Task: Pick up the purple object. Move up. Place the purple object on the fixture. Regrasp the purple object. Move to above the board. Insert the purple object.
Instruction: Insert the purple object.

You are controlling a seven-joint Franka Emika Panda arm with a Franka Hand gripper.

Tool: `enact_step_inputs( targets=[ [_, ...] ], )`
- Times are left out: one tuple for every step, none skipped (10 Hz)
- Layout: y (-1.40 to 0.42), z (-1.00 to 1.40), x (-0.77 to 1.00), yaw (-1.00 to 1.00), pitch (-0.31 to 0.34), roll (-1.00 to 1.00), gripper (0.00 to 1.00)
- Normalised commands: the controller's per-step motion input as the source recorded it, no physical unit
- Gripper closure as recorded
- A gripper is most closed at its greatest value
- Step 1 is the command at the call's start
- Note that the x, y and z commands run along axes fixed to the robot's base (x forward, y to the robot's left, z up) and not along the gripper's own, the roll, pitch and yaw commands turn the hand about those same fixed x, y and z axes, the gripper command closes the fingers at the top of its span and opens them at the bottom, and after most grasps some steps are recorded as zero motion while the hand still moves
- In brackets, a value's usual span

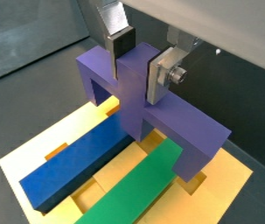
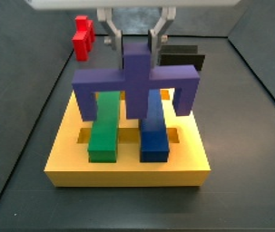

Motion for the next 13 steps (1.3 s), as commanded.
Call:
enact_step_inputs(
  targets=[
    [-0.08, -0.30, -0.02, 0.03, -0.116, 0.07, 1.00],
    [-0.07, -0.16, -0.03, 0.01, -0.076, 0.06, 1.00],
    [-0.03, -0.02, -0.08, 0.00, -0.059, 0.02, 1.00],
    [-0.01, 0.00, -0.08, 0.00, -0.037, 0.01, 1.00],
    [-0.05, 0.07, -0.01, 0.00, 0.000, 0.00, 1.00],
    [0.00, 0.17, -0.02, 0.00, 0.000, -0.02, 1.00],
    [0.00, 0.00, -0.13, 0.00, -0.029, 0.00, 1.00],
    [0.00, -0.03, -0.12, 0.00, -0.059, 0.00, 1.00],
    [0.00, -0.10, -0.21, 0.00, -0.057, 0.01, 1.00],
    [0.00, -0.06, -0.24, 0.00, -0.061, 0.00, 1.00],
    [-0.04, 0.00, -0.24, 0.00, -0.053, 0.00, 1.00],
    [-0.11, -0.07, -0.06, 0.03, -0.090, 0.00, 1.00],
    [-0.12, -0.27, 0.11, 0.04, -0.067, 0.00, 1.00]
  ],
)
